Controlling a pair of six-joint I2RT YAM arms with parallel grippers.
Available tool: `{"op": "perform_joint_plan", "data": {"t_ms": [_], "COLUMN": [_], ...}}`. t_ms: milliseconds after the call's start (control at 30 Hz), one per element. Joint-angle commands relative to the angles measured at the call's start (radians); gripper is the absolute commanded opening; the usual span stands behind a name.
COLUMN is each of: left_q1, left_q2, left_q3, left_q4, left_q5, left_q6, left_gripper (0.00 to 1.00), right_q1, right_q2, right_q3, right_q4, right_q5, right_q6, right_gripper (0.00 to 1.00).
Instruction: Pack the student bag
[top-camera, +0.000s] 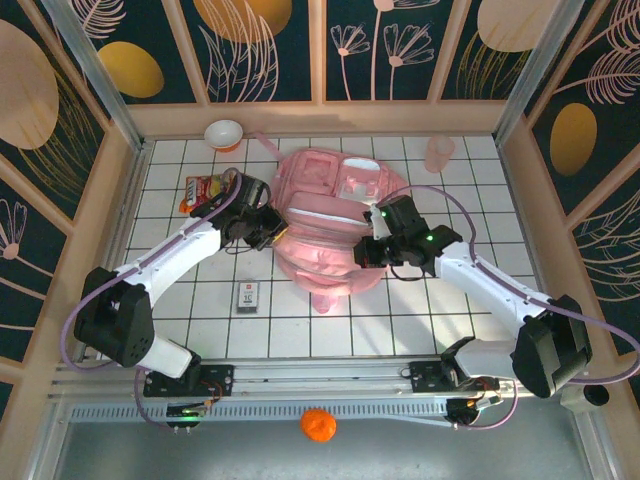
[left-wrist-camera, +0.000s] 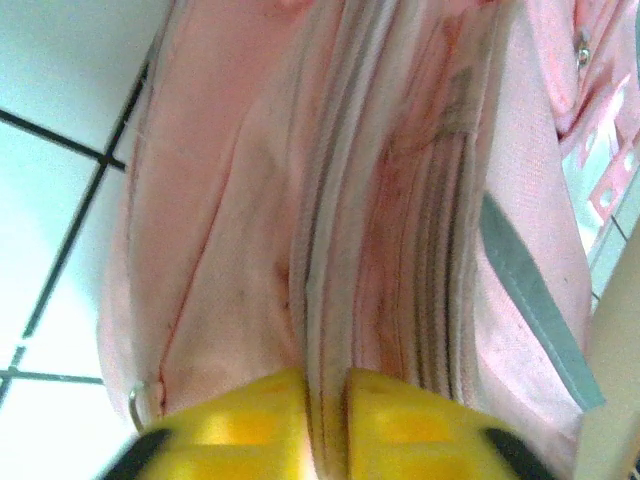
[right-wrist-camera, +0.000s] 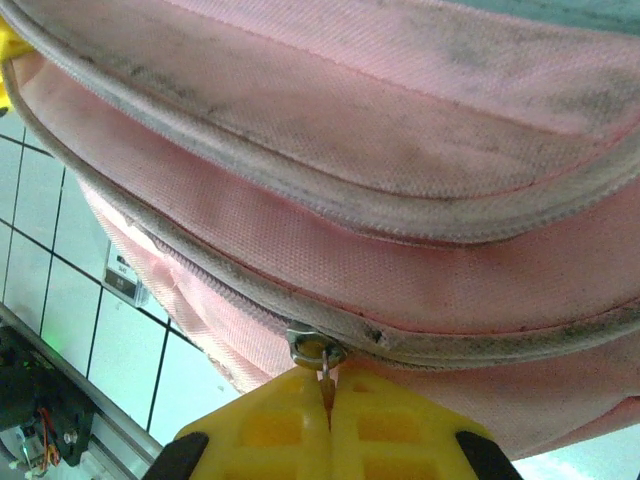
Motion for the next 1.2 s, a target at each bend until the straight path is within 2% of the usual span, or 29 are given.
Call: {"op": "perform_joint_plan", "data": {"t_ms": [0, 67, 167, 267, 467, 600, 700, 800, 967, 1033, 1167], "left_q1": [0.041, 0.041, 0.042, 0.041, 0.041, 0.041, 0.040, 0.026, -0.098, -0.141, -0.185], "left_q2": [-0.034, -0.065, -0.108, -0.144, -0.191, -0.260, -0.266, -0.241, -0.211, -0.176, -0.082], "left_q3": [0.016, -0.010, -0.038, -0.055, -0.055, -0.127, -0.141, -0.127, -0.127, -0.127, -0.064], "left_q4": [0.073, 0.146, 0.211, 0.279, 0.398, 0.509, 0.485, 0.386, 0.314, 0.298, 0.267], "left_q5": [-0.068, -0.028, -0.014, -0.002, 0.054, 0.212, 0.292, 0.380, 0.349, 0.339, 0.329], "left_q6": [0.120, 0.180, 0.305, 0.464, 0.868, 1.218, 1.417, 1.633, 1.945, 1.999, 2.006], "left_gripper": [0.37, 0.48, 0.55, 0.56, 0.56, 0.57, 0.59, 0.61, 0.68, 0.67, 0.64], "right_q1": [-0.008, -0.009, -0.009, -0.009, -0.009, -0.003, 0.000, 0.006, 0.008, 0.008, 0.009], "right_q2": [-0.018, -0.017, -0.007, -0.005, -0.009, -0.017, -0.021, -0.030, -0.038, -0.042, -0.048], "right_q3": [-0.001, -0.003, -0.003, -0.003, 0.002, 0.000, 0.003, 0.002, -0.010, -0.019, -0.032], "right_q4": [-0.041, -0.027, -0.018, -0.011, 0.004, 0.033, 0.054, 0.075, 0.098, 0.106, 0.109], "right_q5": [-0.027, -0.030, -0.052, -0.071, -0.088, -0.082, -0.085, -0.089, -0.094, -0.096, -0.103], "right_q6": [-0.026, -0.027, -0.038, -0.051, -0.070, -0.060, -0.058, -0.057, -0.058, -0.054, -0.052], "right_gripper": [0.00, 0.00, 0.00, 0.00, 0.00, 0.00, 0.00, 0.00, 0.00, 0.00, 0.00]}}
